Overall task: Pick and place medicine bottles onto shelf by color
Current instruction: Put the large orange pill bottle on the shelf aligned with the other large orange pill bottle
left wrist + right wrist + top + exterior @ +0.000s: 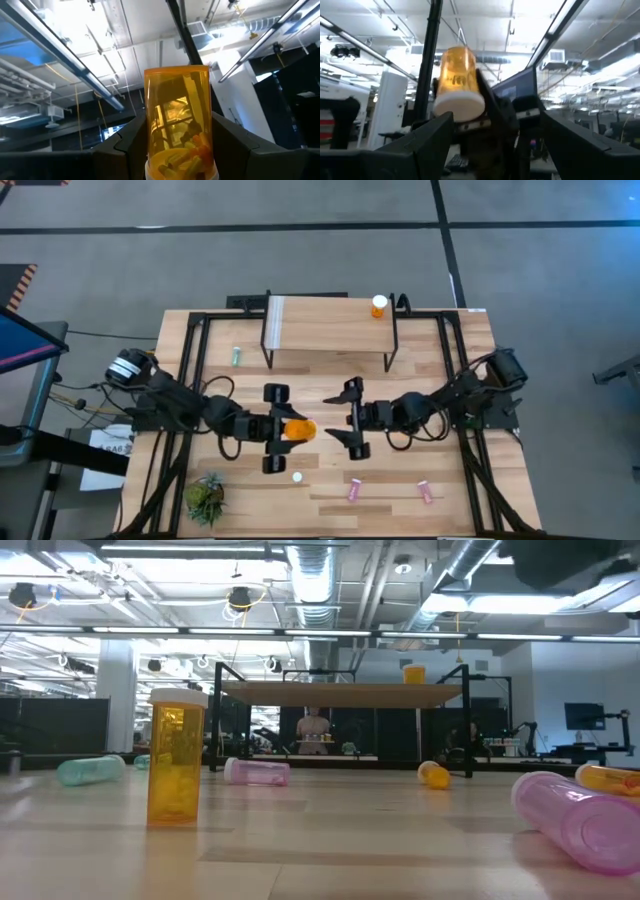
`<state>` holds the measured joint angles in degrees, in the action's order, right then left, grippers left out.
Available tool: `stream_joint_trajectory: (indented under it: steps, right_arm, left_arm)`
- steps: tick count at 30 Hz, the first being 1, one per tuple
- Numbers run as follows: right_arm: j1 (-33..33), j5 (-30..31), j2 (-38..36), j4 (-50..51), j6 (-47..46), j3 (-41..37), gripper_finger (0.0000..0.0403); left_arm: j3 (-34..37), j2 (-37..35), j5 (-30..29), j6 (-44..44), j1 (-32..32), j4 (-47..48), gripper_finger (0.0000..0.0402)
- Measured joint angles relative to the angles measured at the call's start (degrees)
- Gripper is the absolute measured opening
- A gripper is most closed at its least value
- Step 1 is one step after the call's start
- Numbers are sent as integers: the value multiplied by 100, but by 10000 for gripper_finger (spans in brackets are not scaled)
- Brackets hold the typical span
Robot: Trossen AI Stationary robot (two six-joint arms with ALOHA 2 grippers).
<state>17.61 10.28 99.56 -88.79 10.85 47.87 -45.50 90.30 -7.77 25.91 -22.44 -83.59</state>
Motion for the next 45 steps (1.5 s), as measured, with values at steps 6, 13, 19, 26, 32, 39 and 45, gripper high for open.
stream_joint_trajectory:
  steps: [6, 13, 19, 26, 32, 39, 45]
  right_arm:
    - [-2, 7, 25, 432, 15, 285, 320]
    - [-2, 4, 33, 650, 15, 443, 320]
    - [-2, 5, 31, 656, 16, 550, 320]
    - [-5, 10, 31, 865, 15, 713, 320]
    - [-11, 104, 31, 929, -141, 738, 322]
    - [-24, 201, 31, 926, -179, 738, 360]
    - [-25, 202, 31, 1067, -174, 750, 397]
  left_arm:
    - [-103, 50, -118, 9, 48, 4, 160]
    - [-140, 50, -147, -24, 136, 4, 160]
    - [-140, 50, -96, -158, 223, 37, 160]
    - [-140, 44, 58, -313, 289, 1, 160]
    - [-140, 44, 56, -327, 295, 13, 160]
    - [-140, 44, 50, -327, 295, 28, 160]
    - [-140, 44, 44, -326, 295, 61, 160]
